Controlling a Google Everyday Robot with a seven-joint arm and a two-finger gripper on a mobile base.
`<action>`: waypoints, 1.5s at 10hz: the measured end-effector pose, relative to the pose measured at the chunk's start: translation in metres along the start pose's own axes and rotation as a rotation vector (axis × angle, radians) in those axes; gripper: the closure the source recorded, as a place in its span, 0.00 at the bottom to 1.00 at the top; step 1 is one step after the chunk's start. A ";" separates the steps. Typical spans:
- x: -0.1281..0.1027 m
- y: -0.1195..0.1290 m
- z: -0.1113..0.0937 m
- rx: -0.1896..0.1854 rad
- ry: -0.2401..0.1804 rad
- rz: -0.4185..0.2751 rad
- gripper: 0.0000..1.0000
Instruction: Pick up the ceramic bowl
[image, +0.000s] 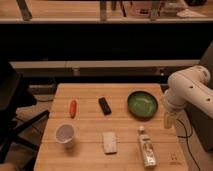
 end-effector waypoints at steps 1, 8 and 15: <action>0.000 0.000 0.000 0.000 0.000 0.000 0.20; 0.000 0.000 0.001 -0.002 -0.001 0.000 0.20; 0.001 -0.001 0.002 0.001 0.002 -0.015 0.20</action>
